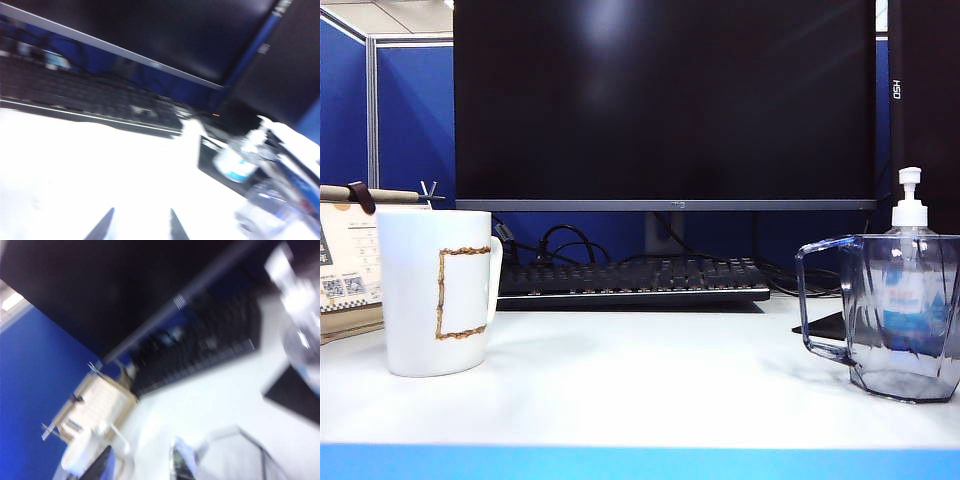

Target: Swap the positions of the transparent plastic cup and the white ceramic cup.

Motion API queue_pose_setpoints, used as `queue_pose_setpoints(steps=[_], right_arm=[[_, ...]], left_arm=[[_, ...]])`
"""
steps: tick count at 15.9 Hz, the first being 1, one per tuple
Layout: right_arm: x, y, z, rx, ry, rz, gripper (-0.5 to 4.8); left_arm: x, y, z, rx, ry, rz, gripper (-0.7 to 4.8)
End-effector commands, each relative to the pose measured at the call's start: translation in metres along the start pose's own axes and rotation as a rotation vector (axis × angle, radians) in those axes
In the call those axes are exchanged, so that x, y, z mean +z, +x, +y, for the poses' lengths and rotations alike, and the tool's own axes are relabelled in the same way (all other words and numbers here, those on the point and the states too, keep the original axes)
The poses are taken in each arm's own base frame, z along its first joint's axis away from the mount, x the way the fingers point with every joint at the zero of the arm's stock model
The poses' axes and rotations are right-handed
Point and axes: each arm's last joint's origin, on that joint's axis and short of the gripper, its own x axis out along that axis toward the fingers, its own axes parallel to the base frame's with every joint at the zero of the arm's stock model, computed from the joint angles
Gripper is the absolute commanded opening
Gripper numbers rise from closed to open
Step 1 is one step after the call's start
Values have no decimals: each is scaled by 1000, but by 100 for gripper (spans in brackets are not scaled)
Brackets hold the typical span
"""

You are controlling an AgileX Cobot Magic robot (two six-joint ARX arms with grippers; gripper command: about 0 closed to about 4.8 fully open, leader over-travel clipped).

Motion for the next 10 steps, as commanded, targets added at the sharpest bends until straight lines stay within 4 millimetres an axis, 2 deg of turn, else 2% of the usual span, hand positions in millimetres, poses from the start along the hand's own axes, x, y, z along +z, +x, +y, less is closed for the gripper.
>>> queue_pose_setpoints(steps=[1,3,6,10], right_arm=[[5,-1,6,48,-26,-35,150],[4,-1,7,86,-52,-5,176],[3,-1,8,123,-56,31,176],[3,-1,8,123,-56,30,176]], left_arm=[[7,-1,-5,-44,-72,-6,175],[13,-2,-9,-42,-75,24,179],[27,6,-14,-24,-75,133,180],[50,35,-15,107,-64,286,180]])
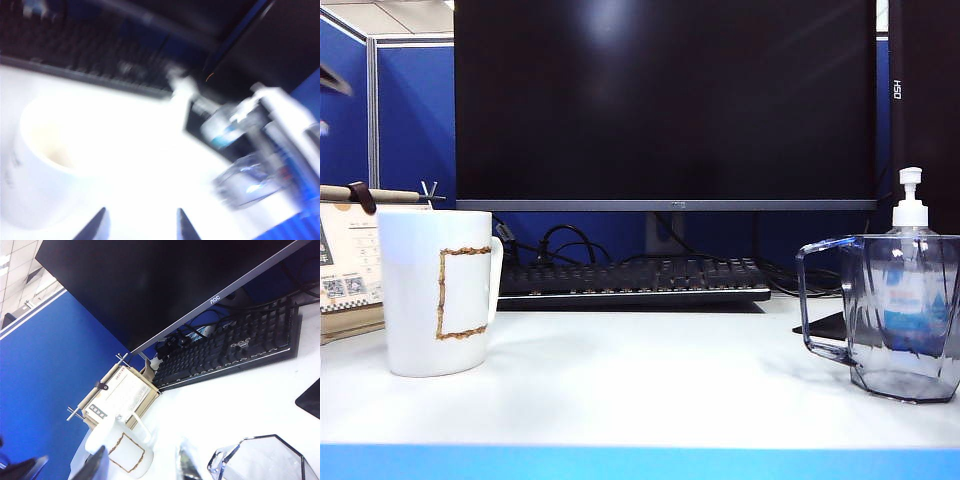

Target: Swap the positions of the transparent plastic cup and the white ceramic cup.

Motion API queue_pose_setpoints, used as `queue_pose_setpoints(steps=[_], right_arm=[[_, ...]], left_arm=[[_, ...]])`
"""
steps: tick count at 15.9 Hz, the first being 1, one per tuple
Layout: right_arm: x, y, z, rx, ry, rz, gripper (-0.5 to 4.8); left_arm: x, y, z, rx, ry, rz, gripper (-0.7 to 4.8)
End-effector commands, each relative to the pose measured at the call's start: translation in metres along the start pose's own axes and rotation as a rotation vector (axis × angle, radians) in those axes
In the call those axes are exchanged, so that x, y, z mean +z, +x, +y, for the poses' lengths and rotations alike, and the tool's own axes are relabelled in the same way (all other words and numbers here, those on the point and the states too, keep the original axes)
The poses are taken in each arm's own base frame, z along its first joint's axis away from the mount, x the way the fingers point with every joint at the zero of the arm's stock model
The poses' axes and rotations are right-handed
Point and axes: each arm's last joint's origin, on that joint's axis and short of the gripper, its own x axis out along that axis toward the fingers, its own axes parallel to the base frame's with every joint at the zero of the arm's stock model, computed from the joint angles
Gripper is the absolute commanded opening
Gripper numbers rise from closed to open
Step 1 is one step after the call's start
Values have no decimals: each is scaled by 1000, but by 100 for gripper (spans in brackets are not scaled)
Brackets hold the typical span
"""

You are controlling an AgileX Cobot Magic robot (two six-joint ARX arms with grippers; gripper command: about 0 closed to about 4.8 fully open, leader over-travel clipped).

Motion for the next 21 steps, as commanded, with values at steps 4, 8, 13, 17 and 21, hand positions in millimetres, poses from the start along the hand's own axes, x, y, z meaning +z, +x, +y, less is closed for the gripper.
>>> queue_pose_setpoints(steps=[4,8,13,17,21], right_arm=[[3,-1,4,25,-26,-18,181],[3,-1,6,71,-39,6,218],[3,-1,6,75,-39,8,218],[3,-1,6,76,-39,10,217],[3,-1,6,76,-38,10,217]], left_arm=[[28,39,9,196,-42,116,184],[32,57,17,253,-64,175,184],[37,66,19,287,-67,182,184],[35,70,23,303,-74,199,185],[30,76,28,315,-96,235,185]])
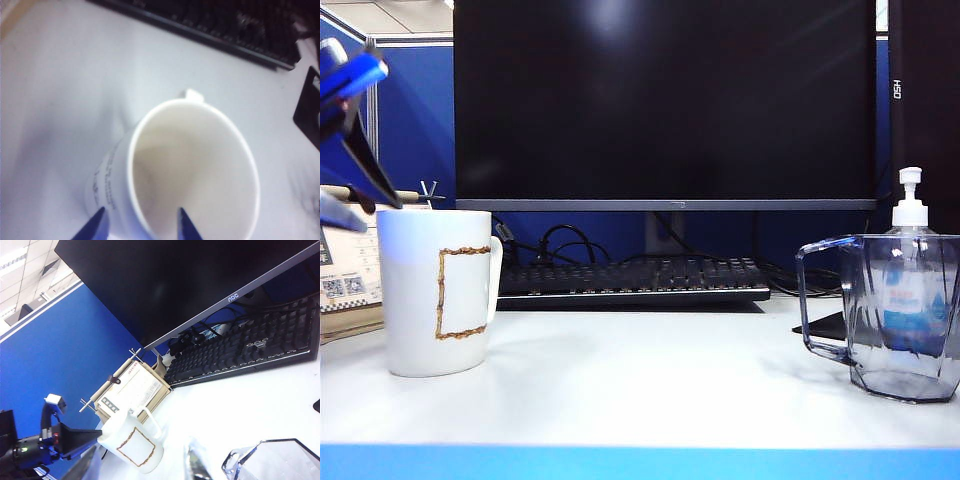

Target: Swap the positions of the transparent plastic cup and the white ceramic cup.

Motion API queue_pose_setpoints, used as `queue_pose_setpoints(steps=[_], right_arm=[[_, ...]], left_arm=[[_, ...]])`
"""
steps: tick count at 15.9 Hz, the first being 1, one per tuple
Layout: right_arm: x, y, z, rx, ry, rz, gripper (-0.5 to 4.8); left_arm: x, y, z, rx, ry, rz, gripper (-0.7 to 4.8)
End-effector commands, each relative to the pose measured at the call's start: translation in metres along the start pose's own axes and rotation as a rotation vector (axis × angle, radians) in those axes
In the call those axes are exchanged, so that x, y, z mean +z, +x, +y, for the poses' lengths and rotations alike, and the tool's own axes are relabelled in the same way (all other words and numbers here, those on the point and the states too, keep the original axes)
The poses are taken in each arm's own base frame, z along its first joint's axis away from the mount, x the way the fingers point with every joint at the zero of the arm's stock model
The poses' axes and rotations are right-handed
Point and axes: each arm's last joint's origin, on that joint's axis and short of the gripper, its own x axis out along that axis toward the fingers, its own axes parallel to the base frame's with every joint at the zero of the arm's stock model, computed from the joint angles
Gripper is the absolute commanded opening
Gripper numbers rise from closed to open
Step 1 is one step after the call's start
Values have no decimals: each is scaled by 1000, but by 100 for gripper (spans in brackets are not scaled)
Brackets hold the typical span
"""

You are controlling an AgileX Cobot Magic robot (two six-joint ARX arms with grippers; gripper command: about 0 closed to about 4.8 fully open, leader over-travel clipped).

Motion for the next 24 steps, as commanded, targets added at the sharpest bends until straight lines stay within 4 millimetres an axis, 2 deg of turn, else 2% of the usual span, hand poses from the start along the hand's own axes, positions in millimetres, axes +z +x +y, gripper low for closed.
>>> queue_pose_setpoints(steps=[1,18,19,21,22,24], right_arm=[[2,0,3,18,-14,-9,217],[3,-1,4,19,7,-11,217],[3,-1,4,19,7,-11,217],[3,-1,4,19,7,-11,217],[3,-1,4,20,7,-12,217],[3,-1,4,21,8,-13,217]], left_arm=[[2,3,0,-3,-3,0,185],[-4,11,4,32,-48,97,180],[-4,11,4,30,-47,95,154],[-2,11,3,23,-52,77,33],[3,11,1,10,-61,47,-6],[13,14,-3,1,-62,31,-6]])
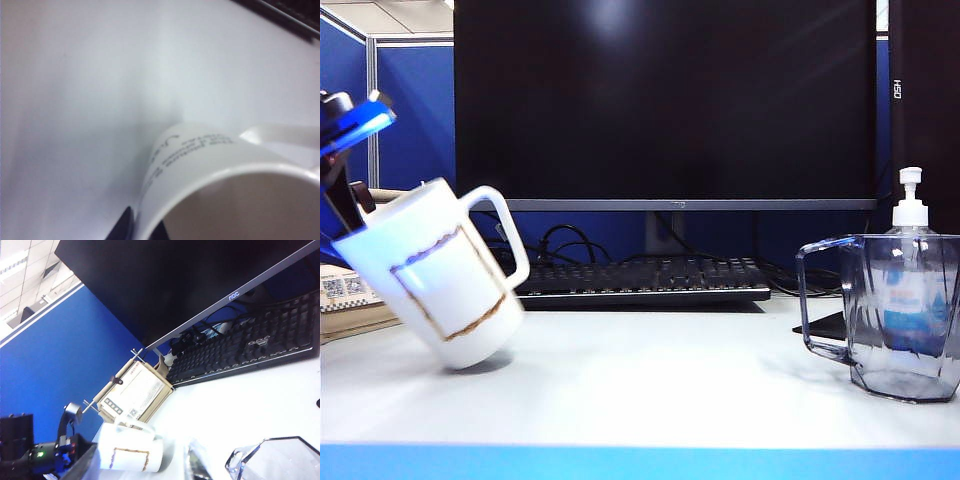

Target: Swap the positions of the transparent plastic cup and the white ceramic cup.

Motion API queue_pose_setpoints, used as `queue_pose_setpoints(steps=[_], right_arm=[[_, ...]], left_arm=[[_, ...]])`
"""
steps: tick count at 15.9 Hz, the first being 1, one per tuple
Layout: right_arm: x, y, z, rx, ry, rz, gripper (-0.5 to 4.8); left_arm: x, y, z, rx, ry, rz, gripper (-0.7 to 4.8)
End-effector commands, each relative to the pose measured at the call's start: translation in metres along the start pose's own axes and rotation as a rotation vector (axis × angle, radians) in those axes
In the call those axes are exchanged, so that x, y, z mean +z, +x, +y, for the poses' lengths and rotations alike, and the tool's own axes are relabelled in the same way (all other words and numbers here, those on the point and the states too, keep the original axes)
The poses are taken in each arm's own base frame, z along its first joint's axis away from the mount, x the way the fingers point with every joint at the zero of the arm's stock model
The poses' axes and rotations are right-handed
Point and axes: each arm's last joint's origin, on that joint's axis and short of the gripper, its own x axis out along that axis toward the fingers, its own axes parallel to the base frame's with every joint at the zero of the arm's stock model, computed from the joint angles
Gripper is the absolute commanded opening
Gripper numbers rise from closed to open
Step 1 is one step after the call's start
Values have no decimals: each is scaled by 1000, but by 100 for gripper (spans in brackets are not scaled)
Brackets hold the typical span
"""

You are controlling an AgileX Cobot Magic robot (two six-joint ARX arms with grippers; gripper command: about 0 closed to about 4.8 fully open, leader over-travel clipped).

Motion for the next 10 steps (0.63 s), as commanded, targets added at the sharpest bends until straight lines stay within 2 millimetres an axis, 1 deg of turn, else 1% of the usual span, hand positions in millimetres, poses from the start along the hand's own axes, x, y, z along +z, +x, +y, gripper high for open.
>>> queue_pose_setpoints(steps=[1,2,3,4,5,6,7,10], right_arm=[[3,-1,4,19,-14,-12,217],[3,-1,4,18,-13,-13,217],[2,-1,3,16,-6,-3,217],[0,-1,2,6,9,16,217],[-3,-1,-1,-9,33,44,229],[-4,0,-3,-27,58,61,261],[-6,0,-4,-33,94,78,280],[-8,1,-4,24,125,160,285]], left_arm=[[27,0,-14,-77,20,-74,-6],[33,2,-17,-83,32,-74,-6],[48,1,-26,-99,75,-67,-5],[54,-1,-32,-95,110,-67,-5],[59,-4,-36,-87,132,-70,-5],[62,-7,-38,-85,150,-65,-5],[62,-8,-39,-76,153,-47,-5],[52,-9,-41,-49,222,56,-6]])
